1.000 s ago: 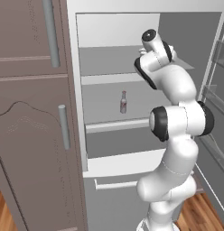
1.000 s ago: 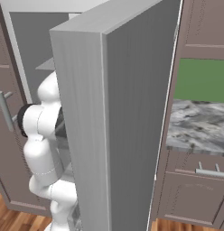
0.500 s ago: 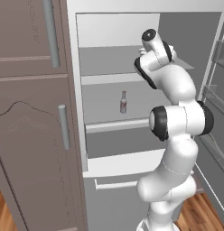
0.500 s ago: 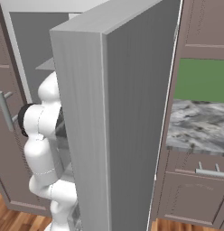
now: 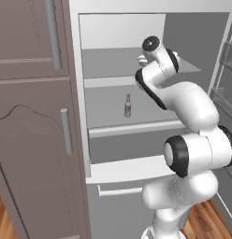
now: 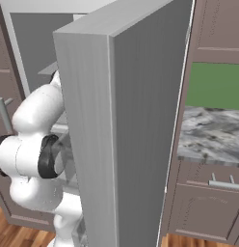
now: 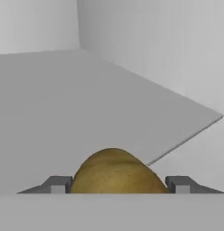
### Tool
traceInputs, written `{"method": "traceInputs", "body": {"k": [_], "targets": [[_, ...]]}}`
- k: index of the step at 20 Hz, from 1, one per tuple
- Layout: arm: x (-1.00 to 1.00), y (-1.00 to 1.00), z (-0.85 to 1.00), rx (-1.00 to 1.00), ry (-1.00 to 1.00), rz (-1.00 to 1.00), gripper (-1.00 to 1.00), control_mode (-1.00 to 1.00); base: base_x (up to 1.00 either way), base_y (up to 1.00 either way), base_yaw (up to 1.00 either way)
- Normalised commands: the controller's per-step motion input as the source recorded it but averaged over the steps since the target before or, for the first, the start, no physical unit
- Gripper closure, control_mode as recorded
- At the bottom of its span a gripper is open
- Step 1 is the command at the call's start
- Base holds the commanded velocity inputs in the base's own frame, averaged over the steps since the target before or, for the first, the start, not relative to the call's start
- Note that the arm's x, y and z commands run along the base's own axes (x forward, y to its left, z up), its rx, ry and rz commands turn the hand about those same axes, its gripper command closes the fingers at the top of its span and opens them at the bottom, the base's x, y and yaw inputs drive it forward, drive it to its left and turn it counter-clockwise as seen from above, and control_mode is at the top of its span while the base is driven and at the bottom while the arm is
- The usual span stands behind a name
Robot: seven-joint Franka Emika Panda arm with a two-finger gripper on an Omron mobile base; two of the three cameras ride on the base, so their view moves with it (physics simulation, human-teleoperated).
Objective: Move the bottled drink and potato from the top shelf to the second highest shelf to make space. Then, place the pitcher from the counter on the cleared top shelf.
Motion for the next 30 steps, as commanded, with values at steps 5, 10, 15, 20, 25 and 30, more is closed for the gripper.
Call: {"method": "traceInputs", "body": {"k": [5,10,15,20,25,30], "targets": [[-1.00,0.20,-0.02,0.00,0.00,0.17,1.00,-1.00,0.00,0.00,0.00],[-1.00,0.00,-0.13,0.00,0.04,0.13,1.00,-1.00,0.00,0.00,0.00],[-0.95,0.00,-0.60,0.00,0.07,0.15,1.00,-1.00,0.00,0.00,0.00],[-0.53,0.00,-0.67,0.00,0.07,0.15,1.00,-1.00,0.00,0.00,0.00],[-0.05,0.00,-0.45,0.00,0.05,0.07,1.00,-1.00,0.00,0.00,0.00],[0.22,-0.05,-0.10,0.00,0.00,0.01,1.00,-1.00,0.00,0.00,0.00]]}}
